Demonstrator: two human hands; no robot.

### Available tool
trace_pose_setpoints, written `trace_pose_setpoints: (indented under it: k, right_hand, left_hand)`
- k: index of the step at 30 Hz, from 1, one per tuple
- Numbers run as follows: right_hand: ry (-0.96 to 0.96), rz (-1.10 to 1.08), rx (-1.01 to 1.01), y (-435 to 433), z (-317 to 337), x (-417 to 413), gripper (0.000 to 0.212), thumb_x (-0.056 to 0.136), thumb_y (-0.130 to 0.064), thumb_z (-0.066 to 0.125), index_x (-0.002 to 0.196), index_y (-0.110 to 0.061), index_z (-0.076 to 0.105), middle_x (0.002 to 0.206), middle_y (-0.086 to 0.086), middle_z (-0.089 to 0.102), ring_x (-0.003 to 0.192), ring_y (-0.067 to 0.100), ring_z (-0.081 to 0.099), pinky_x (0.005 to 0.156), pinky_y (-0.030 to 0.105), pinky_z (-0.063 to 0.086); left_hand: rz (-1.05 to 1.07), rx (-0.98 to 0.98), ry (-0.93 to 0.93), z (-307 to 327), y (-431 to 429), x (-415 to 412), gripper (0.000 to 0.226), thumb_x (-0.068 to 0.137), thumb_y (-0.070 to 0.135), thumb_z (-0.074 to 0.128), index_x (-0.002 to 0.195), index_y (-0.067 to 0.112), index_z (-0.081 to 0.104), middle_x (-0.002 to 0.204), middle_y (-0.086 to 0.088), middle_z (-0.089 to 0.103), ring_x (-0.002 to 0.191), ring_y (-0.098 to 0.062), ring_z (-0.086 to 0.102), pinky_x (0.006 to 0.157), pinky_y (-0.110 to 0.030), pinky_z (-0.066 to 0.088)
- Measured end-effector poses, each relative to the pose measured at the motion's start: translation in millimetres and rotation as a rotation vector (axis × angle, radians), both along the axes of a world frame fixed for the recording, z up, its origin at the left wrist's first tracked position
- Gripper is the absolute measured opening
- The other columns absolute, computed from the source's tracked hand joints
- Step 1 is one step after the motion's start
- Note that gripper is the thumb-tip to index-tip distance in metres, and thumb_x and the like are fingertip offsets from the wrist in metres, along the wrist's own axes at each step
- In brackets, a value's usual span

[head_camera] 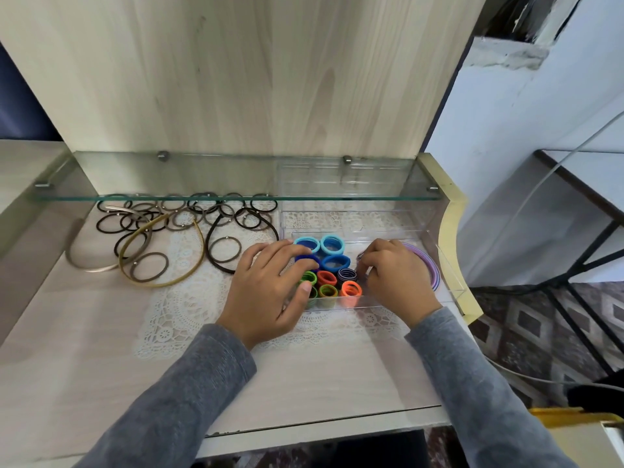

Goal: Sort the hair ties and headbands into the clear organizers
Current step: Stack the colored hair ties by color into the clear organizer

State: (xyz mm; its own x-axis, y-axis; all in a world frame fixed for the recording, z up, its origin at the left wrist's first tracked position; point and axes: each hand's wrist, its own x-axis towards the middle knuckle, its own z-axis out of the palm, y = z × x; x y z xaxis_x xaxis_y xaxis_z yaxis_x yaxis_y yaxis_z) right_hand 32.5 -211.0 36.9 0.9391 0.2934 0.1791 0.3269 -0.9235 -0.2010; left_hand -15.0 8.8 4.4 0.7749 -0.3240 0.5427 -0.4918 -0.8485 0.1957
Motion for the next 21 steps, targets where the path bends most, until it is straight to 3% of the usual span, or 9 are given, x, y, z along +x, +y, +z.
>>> trace_pose_setpoints:
  k: [6,13,16,18,21]
  right_hand:
    - [0.004,0.02,-0.065,6,5,-1,0.023,0.083,-0.011,0.057,0.089,-0.022,0.077,0.107,-0.002,0.063,0.1,0.022,0.051,0.074,0.032,0.043]
    - [-0.051,0.054,-0.103,2,-3,-1,0.018,0.083,-0.016,0.061,0.089,-0.023,0.077,0.104,-0.003,0.066,0.096,0.023,0.053,0.071,0.029,0.037]
    - [-0.102,0.029,0.077,-9,-9,0,0.02,0.077,-0.015,0.057,0.08,-0.022,0.076,0.093,-0.003,0.068,0.088,0.023,0.057,0.068,0.033,0.047]
    - [-0.089,0.058,0.287,-17,-10,0,0.036,0.07,-0.012,0.043,0.082,-0.021,0.075,0.089,-0.005,0.068,0.086,0.019,0.06,0.072,0.036,0.052]
    - [-0.037,0.175,0.481,-22,-9,-5,0.039,0.071,-0.013,0.04,0.085,-0.02,0.076,0.088,-0.006,0.069,0.088,0.013,0.061,0.079,0.035,0.052]
  left_hand:
    - [-0.007,0.0,0.0,1,-1,0,0.039,0.093,0.033,0.04,0.113,0.019,0.07,0.124,0.002,0.065,0.123,-0.022,0.056,0.103,-0.044,0.037]
    - [-0.123,0.047,0.09,3,-14,5,0.043,0.099,0.039,0.033,0.125,0.024,0.065,0.135,0.009,0.059,0.134,-0.017,0.047,0.11,-0.045,0.032]
    - [-0.136,0.025,0.129,4,-17,7,0.044,0.1,0.041,0.031,0.127,0.027,0.064,0.136,0.013,0.059,0.137,-0.014,0.045,0.114,-0.047,0.028]
    - [-0.133,0.002,0.156,5,-16,9,0.045,0.1,0.042,0.03,0.127,0.029,0.064,0.136,0.016,0.059,0.138,-0.012,0.043,0.115,-0.047,0.025]
    - [-0.14,0.007,0.188,5,-15,13,0.047,0.101,0.044,0.027,0.128,0.032,0.063,0.136,0.019,0.059,0.14,-0.01,0.041,0.115,-0.049,0.024]
